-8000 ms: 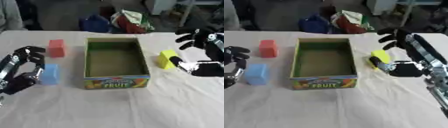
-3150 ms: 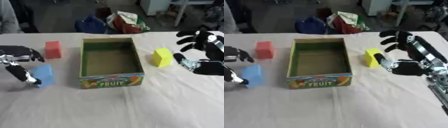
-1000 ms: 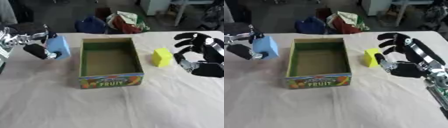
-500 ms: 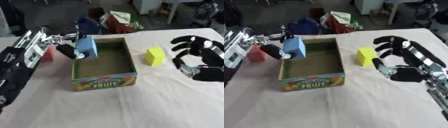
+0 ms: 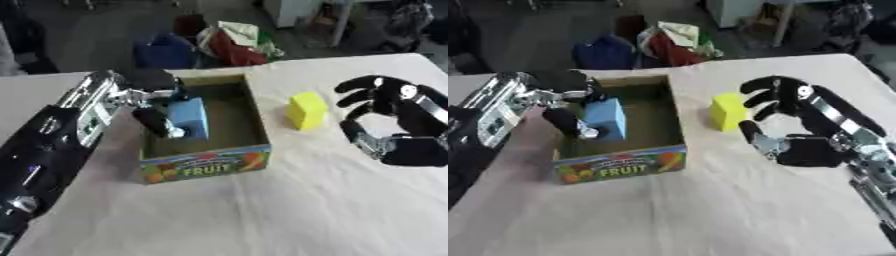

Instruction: Pick up objects on the table and place them in the box.

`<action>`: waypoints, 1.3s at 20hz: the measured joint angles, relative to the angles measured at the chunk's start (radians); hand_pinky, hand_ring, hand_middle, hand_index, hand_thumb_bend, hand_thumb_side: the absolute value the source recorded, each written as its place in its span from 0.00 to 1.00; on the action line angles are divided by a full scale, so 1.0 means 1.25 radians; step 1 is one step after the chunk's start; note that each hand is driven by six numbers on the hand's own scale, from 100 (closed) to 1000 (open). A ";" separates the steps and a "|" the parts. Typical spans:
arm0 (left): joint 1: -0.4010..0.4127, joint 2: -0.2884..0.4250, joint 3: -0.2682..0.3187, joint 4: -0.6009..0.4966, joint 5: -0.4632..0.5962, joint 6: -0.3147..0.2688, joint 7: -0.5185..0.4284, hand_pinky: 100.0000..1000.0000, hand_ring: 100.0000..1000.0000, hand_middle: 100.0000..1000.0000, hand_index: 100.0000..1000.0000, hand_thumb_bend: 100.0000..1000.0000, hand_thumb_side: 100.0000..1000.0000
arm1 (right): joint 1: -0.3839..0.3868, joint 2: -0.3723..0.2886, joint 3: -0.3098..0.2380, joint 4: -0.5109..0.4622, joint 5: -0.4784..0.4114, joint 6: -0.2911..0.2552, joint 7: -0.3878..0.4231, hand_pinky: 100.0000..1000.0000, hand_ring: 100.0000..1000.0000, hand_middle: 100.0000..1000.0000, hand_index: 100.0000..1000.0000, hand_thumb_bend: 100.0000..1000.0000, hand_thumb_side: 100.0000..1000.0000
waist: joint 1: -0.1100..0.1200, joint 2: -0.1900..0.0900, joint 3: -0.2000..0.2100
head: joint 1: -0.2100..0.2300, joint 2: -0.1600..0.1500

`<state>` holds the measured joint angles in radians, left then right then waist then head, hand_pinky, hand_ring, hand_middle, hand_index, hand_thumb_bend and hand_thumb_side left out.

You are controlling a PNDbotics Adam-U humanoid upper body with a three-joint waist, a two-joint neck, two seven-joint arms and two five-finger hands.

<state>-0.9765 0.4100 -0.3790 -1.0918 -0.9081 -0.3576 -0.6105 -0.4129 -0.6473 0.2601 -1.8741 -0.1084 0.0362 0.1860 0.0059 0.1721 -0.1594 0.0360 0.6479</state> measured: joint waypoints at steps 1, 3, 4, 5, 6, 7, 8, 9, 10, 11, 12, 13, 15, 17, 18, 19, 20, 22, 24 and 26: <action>0.001 -0.002 0.000 0.003 0.000 -0.001 -0.005 0.67 0.59 0.60 0.77 0.20 0.65 | 0.000 0.000 0.000 0.000 0.000 0.000 0.002 0.63 0.74 0.77 0.82 0.12 0.12 | 0.000 0.000 0.000 | 0.000 0.000; 0.001 -0.005 0.000 0.007 0.000 -0.002 -0.010 0.70 0.63 0.65 0.79 0.26 0.67 | 0.000 0.001 0.002 0.000 0.000 0.000 0.006 0.63 0.74 0.77 0.82 0.12 0.12 | 0.000 0.000 0.000 | -0.001 0.000; 0.001 -0.005 0.000 0.008 0.000 -0.002 -0.011 0.71 0.65 0.67 0.80 0.32 0.69 | 0.000 0.001 0.003 0.001 0.000 -0.001 0.007 0.63 0.74 0.77 0.82 0.12 0.12 | 0.000 0.000 0.000 | -0.001 0.000; 0.002 -0.005 0.000 0.009 -0.001 -0.002 -0.011 0.72 0.67 0.70 0.81 0.37 0.71 | 0.000 0.001 0.004 0.001 0.000 -0.001 0.007 0.62 0.74 0.77 0.82 0.12 0.12 | 0.000 0.000 0.000 | -0.003 0.000; 0.002 -0.005 0.000 0.009 -0.003 -0.002 -0.010 0.74 0.71 0.73 0.82 0.43 0.72 | 0.000 0.001 0.004 0.002 0.000 -0.001 0.008 0.62 0.74 0.77 0.82 0.12 0.12 | 0.000 0.000 0.000 | -0.003 0.000; 0.002 -0.005 0.000 0.008 -0.006 -0.001 -0.010 0.75 0.72 0.74 0.82 0.47 0.73 | 0.000 0.001 0.004 0.004 0.000 -0.001 0.007 0.62 0.74 0.77 0.82 0.12 0.12 | 0.000 0.000 0.001 | -0.003 0.000; 0.002 -0.005 0.000 0.006 -0.009 0.000 -0.009 0.76 0.72 0.75 0.83 0.49 0.74 | 0.001 0.001 0.004 0.005 0.000 -0.001 0.007 0.62 0.74 0.77 0.82 0.12 0.12 | 0.000 0.000 0.002 | -0.003 0.000; 0.002 -0.005 0.000 0.002 -0.013 0.001 -0.007 0.76 0.73 0.76 0.83 0.51 0.74 | 0.001 0.001 0.004 0.006 0.000 -0.001 0.007 0.62 0.74 0.77 0.82 0.12 0.12 | 0.000 0.000 0.003 | -0.003 0.000; 0.002 -0.004 0.000 -0.002 -0.017 0.002 -0.006 0.77 0.73 0.76 0.83 0.52 0.74 | 0.001 0.001 0.004 0.006 0.000 -0.001 0.006 0.62 0.74 0.77 0.82 0.12 0.12 | 0.000 0.000 0.005 | -0.003 0.000; 0.002 -0.003 0.001 -0.005 -0.022 0.003 -0.004 0.77 0.73 0.76 0.83 0.52 0.75 | 0.001 0.001 0.004 0.006 0.000 -0.001 0.006 0.62 0.74 0.77 0.82 0.12 0.12 | 0.000 0.000 0.006 | -0.003 0.000; 0.002 -0.003 0.001 -0.007 -0.026 0.005 -0.003 0.76 0.73 0.75 0.83 0.52 0.75 | 0.001 0.001 0.004 0.007 0.000 -0.001 0.005 0.62 0.74 0.77 0.82 0.12 0.12 | -0.001 0.000 0.007 | -0.004 0.000; 0.002 -0.002 0.001 -0.009 -0.029 0.006 -0.001 0.75 0.72 0.74 0.82 0.51 0.75 | 0.001 0.001 0.004 0.009 0.000 -0.001 0.005 0.62 0.74 0.77 0.83 0.12 0.12 | -0.001 0.000 0.008 | -0.004 0.000; 0.002 0.005 0.006 -0.017 -0.029 0.010 0.009 0.74 0.70 0.71 0.80 0.45 0.74 | 0.005 0.001 0.003 0.010 0.000 -0.002 0.004 0.62 0.74 0.77 0.82 0.11 0.12 | -0.002 0.000 0.010 | -0.004 0.000; 0.000 0.016 0.021 -0.034 -0.027 0.024 0.024 0.72 0.67 0.67 0.78 0.41 0.74 | 0.007 0.001 0.003 0.010 0.000 -0.002 0.003 0.62 0.74 0.77 0.83 0.11 0.12 | -0.003 0.000 0.015 | -0.004 0.000; -0.001 0.023 0.033 -0.046 -0.024 0.033 0.034 0.71 0.66 0.66 0.78 0.41 0.74 | 0.007 0.001 0.002 0.011 0.000 -0.003 0.002 0.62 0.74 0.77 0.83 0.11 0.12 | -0.004 0.000 0.018 | -0.004 0.000; -0.002 0.033 0.045 -0.057 -0.020 0.044 0.046 0.71 0.65 0.66 0.78 0.39 0.74 | 0.008 0.001 0.001 0.012 0.000 -0.003 0.001 0.62 0.74 0.77 0.83 0.11 0.12 | -0.005 0.000 0.021 | -0.005 0.000; -0.003 0.044 0.056 -0.066 -0.018 0.055 0.059 0.71 0.65 0.66 0.78 0.38 0.73 | 0.009 0.001 -0.001 0.013 0.000 -0.002 0.000 0.62 0.74 0.77 0.83 0.11 0.12 | -0.006 -0.001 0.025 | -0.007 0.000; -0.005 0.069 0.076 -0.077 -0.017 0.079 0.084 0.71 0.66 0.67 0.78 0.34 0.71 | 0.014 0.001 -0.001 0.015 0.000 -0.001 -0.002 0.62 0.74 0.77 0.83 0.11 0.12 | -0.006 -0.003 0.031 | -0.010 0.000; -0.005 0.093 0.096 -0.079 -0.021 0.104 0.110 0.71 0.66 0.67 0.78 0.34 0.70 | 0.015 0.001 -0.001 0.017 0.001 -0.002 -0.004 0.62 0.74 0.77 0.83 0.11 0.12 | -0.006 -0.004 0.035 | -0.012 0.000; -0.004 0.113 0.110 -0.071 -0.031 0.126 0.137 0.72 0.67 0.69 0.78 0.32 0.68 | 0.015 0.001 -0.002 0.018 0.001 -0.004 -0.005 0.62 0.74 0.77 0.83 0.11 0.12 | -0.006 -0.004 0.036 | -0.015 0.000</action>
<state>-0.9815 0.5508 -0.2421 -1.1801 -0.9467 -0.2006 -0.4398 -0.3941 -0.6463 0.2574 -1.8514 -0.1076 0.0318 0.1797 -0.0013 0.1667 -0.1143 0.0177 0.6480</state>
